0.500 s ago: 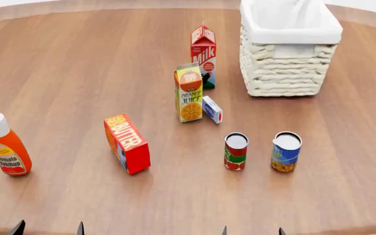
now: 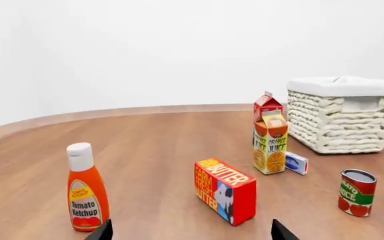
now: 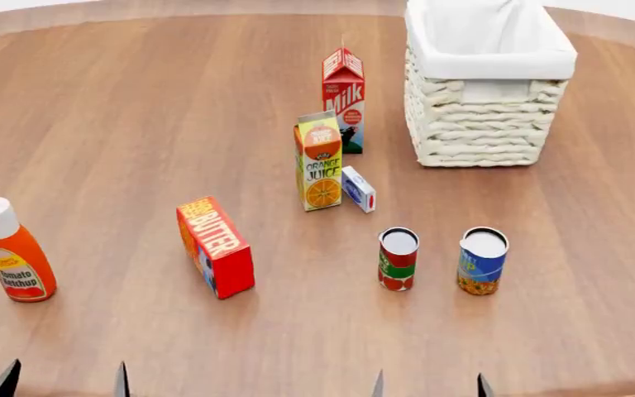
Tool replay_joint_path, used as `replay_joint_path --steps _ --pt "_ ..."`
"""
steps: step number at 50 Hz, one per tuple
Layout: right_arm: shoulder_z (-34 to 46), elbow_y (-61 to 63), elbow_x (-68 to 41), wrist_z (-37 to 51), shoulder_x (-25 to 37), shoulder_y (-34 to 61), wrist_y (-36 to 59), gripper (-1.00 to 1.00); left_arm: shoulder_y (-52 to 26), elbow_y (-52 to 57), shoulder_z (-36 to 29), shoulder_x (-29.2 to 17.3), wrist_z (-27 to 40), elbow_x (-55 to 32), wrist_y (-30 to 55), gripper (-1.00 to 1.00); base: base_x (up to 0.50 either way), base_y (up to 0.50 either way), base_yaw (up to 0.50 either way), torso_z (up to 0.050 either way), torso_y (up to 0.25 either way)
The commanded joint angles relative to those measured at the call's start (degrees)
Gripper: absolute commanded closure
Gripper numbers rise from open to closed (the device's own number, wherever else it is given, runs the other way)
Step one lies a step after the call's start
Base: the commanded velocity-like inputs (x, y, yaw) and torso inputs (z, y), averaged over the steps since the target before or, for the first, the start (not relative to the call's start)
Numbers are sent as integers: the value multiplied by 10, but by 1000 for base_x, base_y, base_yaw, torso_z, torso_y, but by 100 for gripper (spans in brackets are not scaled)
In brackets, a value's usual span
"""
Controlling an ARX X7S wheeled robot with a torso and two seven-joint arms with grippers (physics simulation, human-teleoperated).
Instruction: Pick up the alphabet soup, and put it in the basket.
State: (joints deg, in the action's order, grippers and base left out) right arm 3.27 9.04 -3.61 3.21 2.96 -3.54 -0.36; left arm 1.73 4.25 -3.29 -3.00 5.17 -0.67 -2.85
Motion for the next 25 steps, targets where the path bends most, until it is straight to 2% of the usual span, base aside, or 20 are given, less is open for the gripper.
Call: replay_joint_path --steps 1,10,25 --pt "9 81 -18 14 15 -37 -5 -100 29 49 -10 -15 27 7 -37 -100 0 0 0 0 0" --pt "-5 119 -40 26 26 -60 -19 -100 62 94 -5 -27 42 4 -66 -100 0 0 0 0 0" --pt "-25 121 -74 46 37 -61 -24 -100 71 105 9 -40 66 -14 -75 -100 0 0 0 0 0"
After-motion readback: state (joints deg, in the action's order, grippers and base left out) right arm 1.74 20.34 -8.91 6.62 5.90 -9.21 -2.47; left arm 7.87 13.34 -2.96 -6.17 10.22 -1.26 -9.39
